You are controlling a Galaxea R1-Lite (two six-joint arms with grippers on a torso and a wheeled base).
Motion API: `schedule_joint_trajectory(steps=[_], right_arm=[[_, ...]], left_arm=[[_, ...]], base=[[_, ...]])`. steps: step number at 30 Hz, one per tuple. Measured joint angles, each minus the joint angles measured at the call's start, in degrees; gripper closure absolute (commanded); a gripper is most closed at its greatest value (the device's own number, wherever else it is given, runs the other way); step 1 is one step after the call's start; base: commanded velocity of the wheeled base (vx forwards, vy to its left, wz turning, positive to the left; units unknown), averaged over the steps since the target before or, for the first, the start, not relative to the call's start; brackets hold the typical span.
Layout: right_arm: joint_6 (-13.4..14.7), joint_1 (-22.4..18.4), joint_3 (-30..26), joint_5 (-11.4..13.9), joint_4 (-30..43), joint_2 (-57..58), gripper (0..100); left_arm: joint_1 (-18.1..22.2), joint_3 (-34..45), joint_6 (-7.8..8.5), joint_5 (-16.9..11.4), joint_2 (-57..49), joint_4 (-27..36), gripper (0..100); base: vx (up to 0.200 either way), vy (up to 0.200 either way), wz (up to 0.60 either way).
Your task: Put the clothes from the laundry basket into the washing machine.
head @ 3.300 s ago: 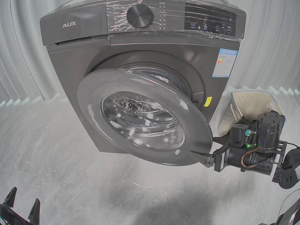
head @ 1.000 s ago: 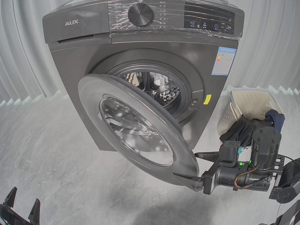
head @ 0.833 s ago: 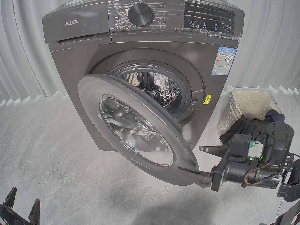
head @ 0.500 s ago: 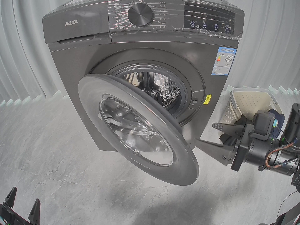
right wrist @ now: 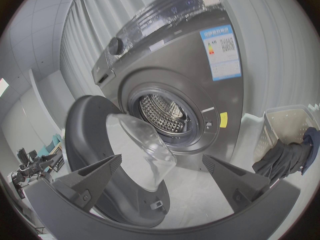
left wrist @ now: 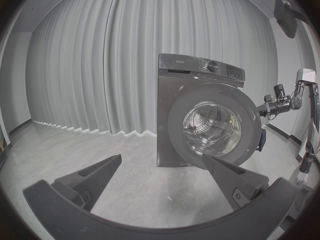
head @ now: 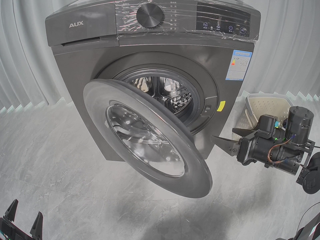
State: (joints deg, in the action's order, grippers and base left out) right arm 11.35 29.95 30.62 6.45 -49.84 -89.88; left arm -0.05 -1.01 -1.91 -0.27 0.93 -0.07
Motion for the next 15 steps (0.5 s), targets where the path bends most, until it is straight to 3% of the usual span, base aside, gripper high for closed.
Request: schedule_joint_trajectory(steps=[15], right_arm=[[-0.88, 7.06, -2.46, -3.33, -0.06, -5.46, 0]], left_arm=[[0.00, 0.00, 0.00, 0.00, 0.00, 0.00, 0]], base=[[0.000, 0.000, 0.00]])
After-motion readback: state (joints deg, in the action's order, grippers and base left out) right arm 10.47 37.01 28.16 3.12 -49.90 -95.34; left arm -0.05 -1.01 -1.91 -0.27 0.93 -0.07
